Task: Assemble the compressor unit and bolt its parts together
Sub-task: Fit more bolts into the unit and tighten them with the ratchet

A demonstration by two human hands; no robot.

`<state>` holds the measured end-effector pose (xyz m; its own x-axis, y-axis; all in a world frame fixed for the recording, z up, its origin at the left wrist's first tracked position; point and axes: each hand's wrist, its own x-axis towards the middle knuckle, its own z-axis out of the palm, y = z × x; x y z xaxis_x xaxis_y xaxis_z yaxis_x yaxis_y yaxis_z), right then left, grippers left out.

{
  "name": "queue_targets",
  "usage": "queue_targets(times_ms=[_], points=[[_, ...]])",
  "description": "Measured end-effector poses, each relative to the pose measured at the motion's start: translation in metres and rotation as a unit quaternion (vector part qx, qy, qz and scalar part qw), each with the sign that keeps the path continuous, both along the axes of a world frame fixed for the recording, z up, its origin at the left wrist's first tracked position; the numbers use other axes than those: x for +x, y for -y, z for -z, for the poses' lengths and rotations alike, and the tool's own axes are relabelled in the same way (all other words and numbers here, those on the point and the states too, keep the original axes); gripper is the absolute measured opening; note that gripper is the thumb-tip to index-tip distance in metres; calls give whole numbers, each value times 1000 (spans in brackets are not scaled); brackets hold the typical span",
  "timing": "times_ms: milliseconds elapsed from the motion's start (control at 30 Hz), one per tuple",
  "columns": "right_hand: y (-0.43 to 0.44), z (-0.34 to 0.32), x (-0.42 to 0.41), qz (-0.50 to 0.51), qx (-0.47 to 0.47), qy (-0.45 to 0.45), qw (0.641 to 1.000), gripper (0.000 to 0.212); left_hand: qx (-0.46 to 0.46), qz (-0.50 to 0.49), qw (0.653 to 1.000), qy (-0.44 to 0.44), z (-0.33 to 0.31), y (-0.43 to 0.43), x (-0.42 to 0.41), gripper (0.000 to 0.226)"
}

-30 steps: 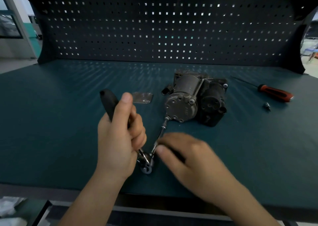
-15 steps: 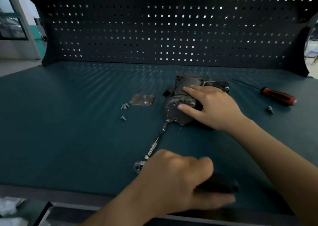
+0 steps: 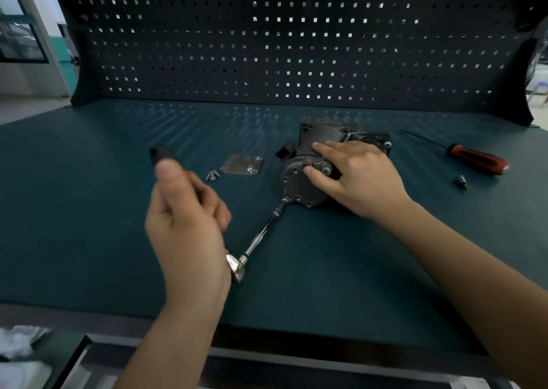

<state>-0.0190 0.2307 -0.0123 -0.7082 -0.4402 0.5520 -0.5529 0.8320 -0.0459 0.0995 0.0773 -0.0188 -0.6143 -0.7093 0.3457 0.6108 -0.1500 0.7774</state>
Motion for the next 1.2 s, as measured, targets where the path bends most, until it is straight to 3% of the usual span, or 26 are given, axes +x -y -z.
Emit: queue_targets(times_ms=[100,167,233,300,333,367,400,433,467,500,533,600,667,700,733,800,833,900,967,1033,1067,1100,1133,1167,1200], points=[[0,1,0,-4,-9,-4,1000,51,161,1,987,11,4,14,-4,45],[-1,2,0,-5,-18,-11,1000,50,203,8,979,7,5,18,-8,45],[0,2,-1,-7,-19,-12,1000,50,141,10,990,-3,2,13,-10,46],[0,2,-2,-4,-13,-8,1000,51,-61,28,997,-48,-1,-4,-7,42],[0,2,-3,-3,-9,-7,1000,52,-245,41,965,-84,3,-12,-2,38],[0,2,-3,-4,-8,-7,1000,52,-455,39,883,-110,10,-19,1,36],[0,2,-3,-7,-9,-8,1000,52,-615,40,775,-136,19,-23,4,37],[0,1,-3,-9,-11,-9,1000,51,-713,30,684,-153,27,-24,4,40],[0,1,-2,-10,-12,-10,1000,51,-753,38,642,-142,29,-22,5,43],[0,1,-2,-11,-12,-10,1000,51,-746,55,652,-125,26,-20,6,43],[0,2,-2,-12,-13,-10,1000,51,-716,56,686,-117,23,-18,7,40],[0,2,-2,-12,-14,-14,1000,50,-590,51,800,-96,18,-15,10,37],[0,3,-2,-17,-23,-23,999,49,-341,32,938,-47,12,-9,9,38],[0,3,-2,-20,-31,-29,999,48,-171,32,984,-22,7,-2,6,40],[0,3,-1,-23,-40,-34,998,48,-11,30,999,-5,4,7,3,42],[0,4,0,-26,-51,-41,997,48,219,29,975,7,4,26,-4,45],[0,4,1,-27,-56,-43,997,49,282,32,959,6,6,32,-6,45],[1,4,1,-30,-62,-43,997,50,306,47,951,3,9,34,-9,45],[1,4,0,-28,-61,-38,997,50,181,64,981,-5,4,21,-12,45],[0,4,-2,-22,-47,-29,998,50,-106,73,991,-43,-5,2,-8,43],[-1,4,-3,-20,-38,-27,999,50,-321,67,942,-71,-3,-5,-6,43],[-1,4,-3,-20,-31,-27,999,51,-522,69,844,-100,3,-9,-4,44],[-1,4,-4,-21,-27,-28,999,51,-667,66,730,-134,11,-9,-2,47],[0,4,-4,-21,-26,-27,999,51,-744,64,648,-150,17,-5,-1,48],[0,4,-4,-21,-25,-26,999,51,-761,87,627,-141,20,-2,1,47]])
